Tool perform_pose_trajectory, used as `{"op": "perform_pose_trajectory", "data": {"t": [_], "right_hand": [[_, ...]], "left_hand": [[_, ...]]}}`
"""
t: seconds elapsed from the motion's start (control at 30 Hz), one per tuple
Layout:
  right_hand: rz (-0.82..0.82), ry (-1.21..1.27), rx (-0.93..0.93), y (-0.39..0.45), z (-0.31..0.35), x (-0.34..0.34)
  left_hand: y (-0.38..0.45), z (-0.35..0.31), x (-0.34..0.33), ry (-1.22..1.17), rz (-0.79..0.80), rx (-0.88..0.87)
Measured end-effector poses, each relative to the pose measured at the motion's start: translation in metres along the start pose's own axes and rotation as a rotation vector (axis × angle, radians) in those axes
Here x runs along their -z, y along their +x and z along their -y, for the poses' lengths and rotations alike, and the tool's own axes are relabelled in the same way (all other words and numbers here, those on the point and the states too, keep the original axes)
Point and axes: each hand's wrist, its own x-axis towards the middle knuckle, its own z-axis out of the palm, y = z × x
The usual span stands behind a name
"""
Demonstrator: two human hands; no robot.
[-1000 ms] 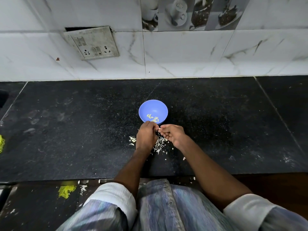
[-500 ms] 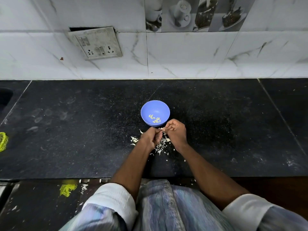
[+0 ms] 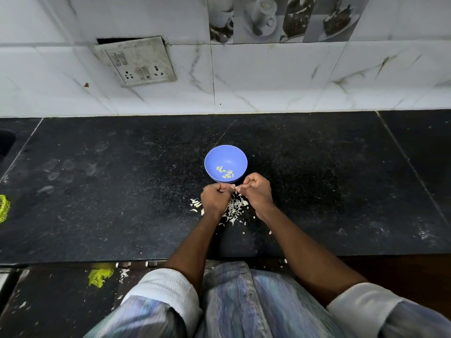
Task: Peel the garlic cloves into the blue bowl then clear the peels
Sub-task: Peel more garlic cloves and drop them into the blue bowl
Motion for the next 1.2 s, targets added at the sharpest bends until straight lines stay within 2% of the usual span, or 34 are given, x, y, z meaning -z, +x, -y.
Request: {"op": "perform_pose_trajectory", "data": {"t": [0.07,0.13,0.37,0.43,0.5,0.57,0.63,0.73,0.8,0.93,1.0,1.1,1.2], "right_hand": [[0.007,-0.052,0.018,0.001,-0.003,0.0],[0.02,-0.023,-0.044,0.002,-0.002,-0.002],[0.062,0.26,-0.448,0.01,0.008,-0.007],[0.066,0.185,-0.357,0.011,0.002,-0.007],[0.055,0.03,-0.124,0.008,-0.001,-0.007],[0.047,-0.085,0.056,0.007,-0.004,-0.009],[0.035,-0.166,0.184,0.01,-0.006,-0.01],[0.021,-0.262,0.255,0.013,-0.012,-0.009],[0.013,-0.217,0.182,0.011,-0.013,-0.01],[-0.003,0.054,-0.141,0.007,-0.002,-0.013],[-0.007,0.141,-0.245,0.009,0.0,-0.015],[-0.024,0.168,-0.312,0.011,0.0,-0.015],[0.003,0.029,-0.133,0.005,-0.002,-0.015]], "left_hand": [[0.0,0.003,-0.001,-0.009,0.01,-0.013],[-0.002,0.003,-0.001,0.036,0.022,-0.06],[-0.003,0.006,0.0,0.066,-0.018,-0.176],[-0.002,0.005,-0.001,0.066,-0.027,-0.075],[0.001,0.002,-0.007,0.006,-0.026,0.164],[0.004,-0.005,-0.012,-0.164,-0.017,0.416],[0.007,-0.017,-0.013,-0.447,-0.026,0.6],[0.009,-0.024,-0.013,-0.622,-0.046,0.703],[0.006,-0.021,-0.014,-0.534,-0.049,0.652],[0.002,-0.004,-0.021,-0.084,-0.092,0.298],[-0.002,-0.005,-0.019,-0.017,-0.122,0.194],[-0.007,-0.008,-0.016,-0.023,-0.135,0.205],[-0.008,-0.008,-0.019,-0.013,-0.13,0.376]]}}
